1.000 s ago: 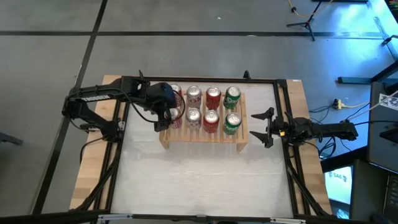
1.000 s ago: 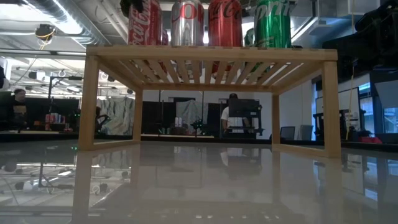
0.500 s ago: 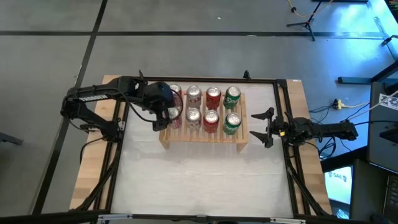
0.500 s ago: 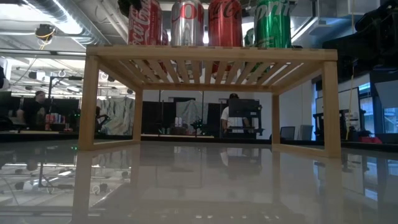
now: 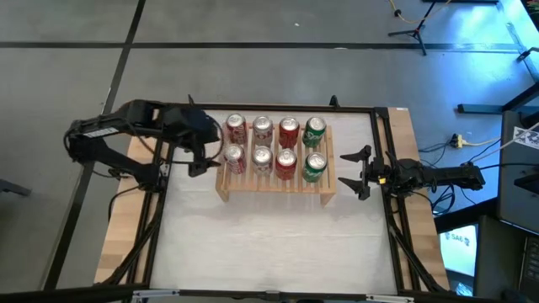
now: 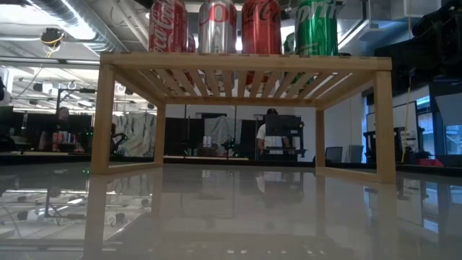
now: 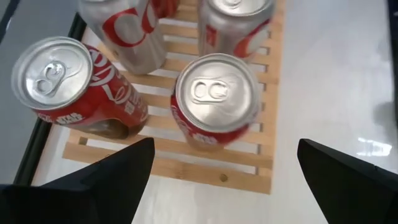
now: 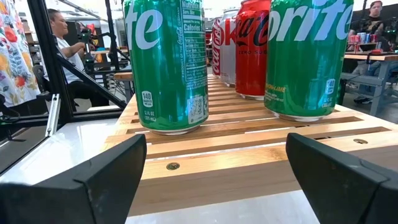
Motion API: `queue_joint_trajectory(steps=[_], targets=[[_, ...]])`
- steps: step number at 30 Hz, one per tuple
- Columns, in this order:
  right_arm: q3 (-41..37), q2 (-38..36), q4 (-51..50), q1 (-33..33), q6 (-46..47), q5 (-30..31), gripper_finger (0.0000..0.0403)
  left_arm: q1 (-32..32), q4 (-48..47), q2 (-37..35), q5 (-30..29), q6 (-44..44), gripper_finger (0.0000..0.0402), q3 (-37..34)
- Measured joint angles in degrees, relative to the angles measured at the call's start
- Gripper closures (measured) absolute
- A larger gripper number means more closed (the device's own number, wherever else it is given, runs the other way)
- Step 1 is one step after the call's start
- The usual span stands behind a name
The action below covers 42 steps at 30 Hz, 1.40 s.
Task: Place canned beverage on shelf
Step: Return to Home Position
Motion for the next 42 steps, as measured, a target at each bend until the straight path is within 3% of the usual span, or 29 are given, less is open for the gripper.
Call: queue_joint_trajectory(steps=[12, 18, 23, 33, 42], targets=[[0.0, 0.0, 0.0, 0.0, 0.0, 0.0, 0.0022, -3.3, -3.0, -8.1, -0.4, -4.8, 0.0017, 0.0], [0.0, 0.0, 0.0, 0.0, 0.0, 0.0, 0.0022, -5.4, -4.8, -11.1, -4.8, -7.4, 0.0019, -0.4], [0.0, 0.0, 0.0, 0.0, 0.0, 0.0, 0.0022, -7.8, -3.1, -14.6, -9.1, -6.1, 0.0044, -3.9], [0.0, 0.0, 0.0, 0.0, 0.0, 0.0, 0.0022, -10.2, 8.1, -24.9, -11.4, -4.2, 0.0140, -20.8], [0.0, 0.0, 0.0, 0.0, 0.0, 0.0, 0.0022, -10.8, 29.6, -39.4, -3.2, 3.1, 0.0196, -44.1]])
